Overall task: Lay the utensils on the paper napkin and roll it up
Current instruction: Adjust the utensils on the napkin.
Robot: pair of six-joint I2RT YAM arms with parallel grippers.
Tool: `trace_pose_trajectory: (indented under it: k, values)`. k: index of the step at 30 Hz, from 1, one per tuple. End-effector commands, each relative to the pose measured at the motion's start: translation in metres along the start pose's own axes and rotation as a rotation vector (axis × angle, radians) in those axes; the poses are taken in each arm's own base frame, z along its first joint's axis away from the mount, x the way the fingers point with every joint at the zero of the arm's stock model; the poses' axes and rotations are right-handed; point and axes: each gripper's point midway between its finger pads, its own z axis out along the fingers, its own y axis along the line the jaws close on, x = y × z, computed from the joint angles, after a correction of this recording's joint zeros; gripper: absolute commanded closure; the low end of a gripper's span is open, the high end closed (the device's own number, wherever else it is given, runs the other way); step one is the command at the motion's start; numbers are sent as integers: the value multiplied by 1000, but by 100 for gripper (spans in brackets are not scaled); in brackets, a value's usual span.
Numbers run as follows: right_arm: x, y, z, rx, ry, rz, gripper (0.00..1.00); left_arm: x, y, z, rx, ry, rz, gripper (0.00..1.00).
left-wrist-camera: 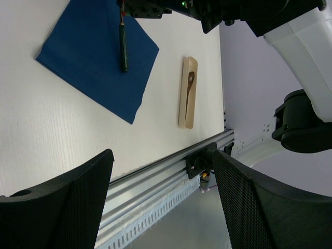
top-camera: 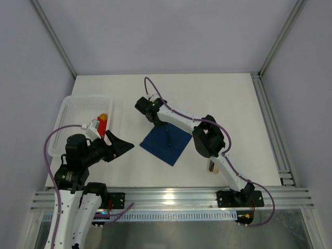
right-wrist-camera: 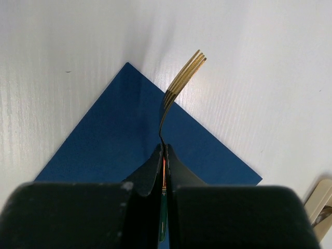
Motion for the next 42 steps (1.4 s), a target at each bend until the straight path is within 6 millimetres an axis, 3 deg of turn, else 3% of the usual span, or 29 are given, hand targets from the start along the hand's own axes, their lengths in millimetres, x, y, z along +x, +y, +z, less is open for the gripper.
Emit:
trace_pose_trajectory:
  k: [1, 32, 42]
  values:
    - [-11, 0, -5, 11, -34, 0, 96, 2, -6, -2, 24, 15, 18, 21]
    - [-7, 16, 10, -19, -19, -23, 96, 1, -4, -1, 15, 13, 15, 21]
    - [-9, 19, 8, -42, -23, -31, 87, 1, -3, -1, 11, 12, 9, 21]
